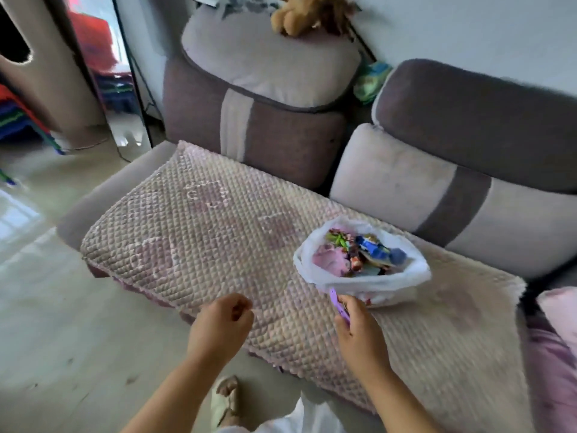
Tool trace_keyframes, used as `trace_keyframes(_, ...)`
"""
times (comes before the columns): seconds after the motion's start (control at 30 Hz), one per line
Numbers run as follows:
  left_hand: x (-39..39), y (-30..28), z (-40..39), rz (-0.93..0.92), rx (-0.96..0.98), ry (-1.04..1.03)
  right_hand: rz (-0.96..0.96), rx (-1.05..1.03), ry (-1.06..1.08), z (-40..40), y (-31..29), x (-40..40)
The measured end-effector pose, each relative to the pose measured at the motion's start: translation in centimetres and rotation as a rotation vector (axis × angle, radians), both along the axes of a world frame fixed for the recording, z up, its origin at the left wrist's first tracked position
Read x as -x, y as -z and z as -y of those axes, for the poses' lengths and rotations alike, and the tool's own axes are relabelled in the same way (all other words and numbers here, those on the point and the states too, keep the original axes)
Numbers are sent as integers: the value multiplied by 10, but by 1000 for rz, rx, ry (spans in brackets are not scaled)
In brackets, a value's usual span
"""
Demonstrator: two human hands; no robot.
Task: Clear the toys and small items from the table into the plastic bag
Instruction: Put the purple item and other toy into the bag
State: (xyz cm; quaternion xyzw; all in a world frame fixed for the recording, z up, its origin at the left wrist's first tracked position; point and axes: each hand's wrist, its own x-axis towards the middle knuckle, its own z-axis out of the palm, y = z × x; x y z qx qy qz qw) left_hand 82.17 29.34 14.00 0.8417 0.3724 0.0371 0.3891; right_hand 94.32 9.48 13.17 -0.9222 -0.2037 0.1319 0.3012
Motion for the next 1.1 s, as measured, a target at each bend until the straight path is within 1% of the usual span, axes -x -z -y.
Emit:
trace_keyframes(0.1,-58,-3,23,-10,15,90,-9,-18,104,30,4,-36)
trace_keyframes(0.33,-192,19,45,48,198,103,-55,-40,242,50,29,-124)
trace_keyframes(0.47,-266,48,49,-6,247,117,-114,-56,306,44,53,-176)
trace_keyframes(0.6,-321,76,50,-63,273,106,-133,-21,338,36,75,-222)
trace_keyframes(0.73,-347,100,51,-136,260,129,-136,48,231,32,96,-258)
trace_keyframes(0.8,-360,119,54,-157,271,119,-186,71,188,31,116,-281)
trace_keyframes(0.87,-361,116,57,-156,277,132,-197,71,148,32,115,-294)
trace_keyframes(0.97,-370,134,65,-174,280,118,-198,106,-7,37,136,-320)
trace_keyframes(1.1,-378,155,81,-201,259,96,-159,252,-215,48,167,-337)
